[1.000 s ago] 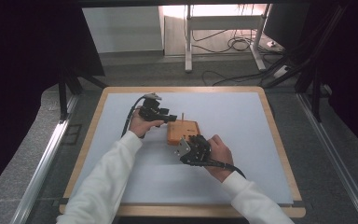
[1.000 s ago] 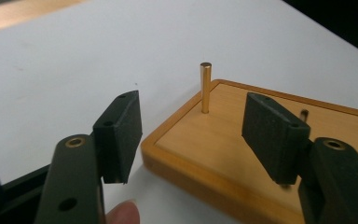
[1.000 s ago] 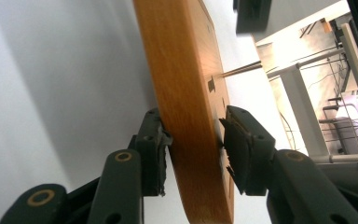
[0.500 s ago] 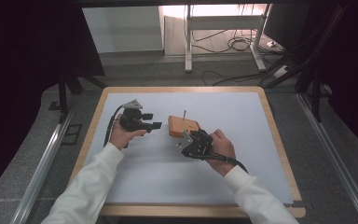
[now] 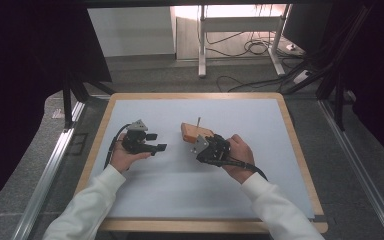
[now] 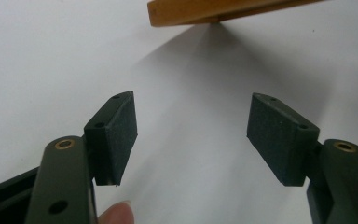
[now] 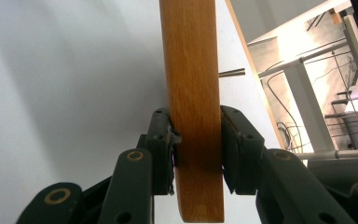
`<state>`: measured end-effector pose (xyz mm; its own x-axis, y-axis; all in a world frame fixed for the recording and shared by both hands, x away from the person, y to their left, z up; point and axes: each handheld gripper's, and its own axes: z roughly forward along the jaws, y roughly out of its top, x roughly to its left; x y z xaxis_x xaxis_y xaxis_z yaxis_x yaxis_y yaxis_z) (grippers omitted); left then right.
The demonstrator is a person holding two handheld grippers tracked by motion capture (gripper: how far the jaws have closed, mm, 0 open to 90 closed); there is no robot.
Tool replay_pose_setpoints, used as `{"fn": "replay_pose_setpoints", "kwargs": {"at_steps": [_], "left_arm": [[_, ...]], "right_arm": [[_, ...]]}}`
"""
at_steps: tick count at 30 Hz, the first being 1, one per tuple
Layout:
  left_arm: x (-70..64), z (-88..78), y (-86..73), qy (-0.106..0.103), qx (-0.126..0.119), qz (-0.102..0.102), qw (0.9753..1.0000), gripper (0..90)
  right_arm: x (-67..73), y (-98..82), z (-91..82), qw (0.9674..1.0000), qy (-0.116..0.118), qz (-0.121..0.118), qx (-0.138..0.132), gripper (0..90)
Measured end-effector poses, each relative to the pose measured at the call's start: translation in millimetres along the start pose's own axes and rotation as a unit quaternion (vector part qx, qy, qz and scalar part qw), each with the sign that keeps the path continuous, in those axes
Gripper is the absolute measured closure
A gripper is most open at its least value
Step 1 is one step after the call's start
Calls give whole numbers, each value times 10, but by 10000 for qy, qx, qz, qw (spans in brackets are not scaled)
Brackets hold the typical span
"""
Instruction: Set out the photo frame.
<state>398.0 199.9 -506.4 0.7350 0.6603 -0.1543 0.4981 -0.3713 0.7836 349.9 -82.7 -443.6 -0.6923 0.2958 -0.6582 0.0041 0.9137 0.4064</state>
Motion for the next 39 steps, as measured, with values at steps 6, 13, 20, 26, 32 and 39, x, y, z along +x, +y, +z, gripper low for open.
{"fn": "replay_pose_setpoints", "kwargs": {"at_steps": [6,13,20,26,32,39], "left_arm": [[-46,-9,-42,81,42,118,9999,322],[-89,-9,-69,86,68,234,9997,318],[-91,-16,-93,83,65,212,9997,317],[-92,-19,-113,74,83,219,9997,316],[-94,-27,-128,68,73,211,9997,314],[-85,-26,-137,66,79,196,9998,311]], "right_arm": [[-54,-1,-2,10000,83,26,-12,672],[-130,3,-5,9998,154,87,-2,678],[-215,30,7,9996,247,129,-7,679],[-272,80,24,9994,322,107,41,680],[-340,118,43,9990,418,116,60,680],[-404,155,74,9983,533,229,35,680]]}}
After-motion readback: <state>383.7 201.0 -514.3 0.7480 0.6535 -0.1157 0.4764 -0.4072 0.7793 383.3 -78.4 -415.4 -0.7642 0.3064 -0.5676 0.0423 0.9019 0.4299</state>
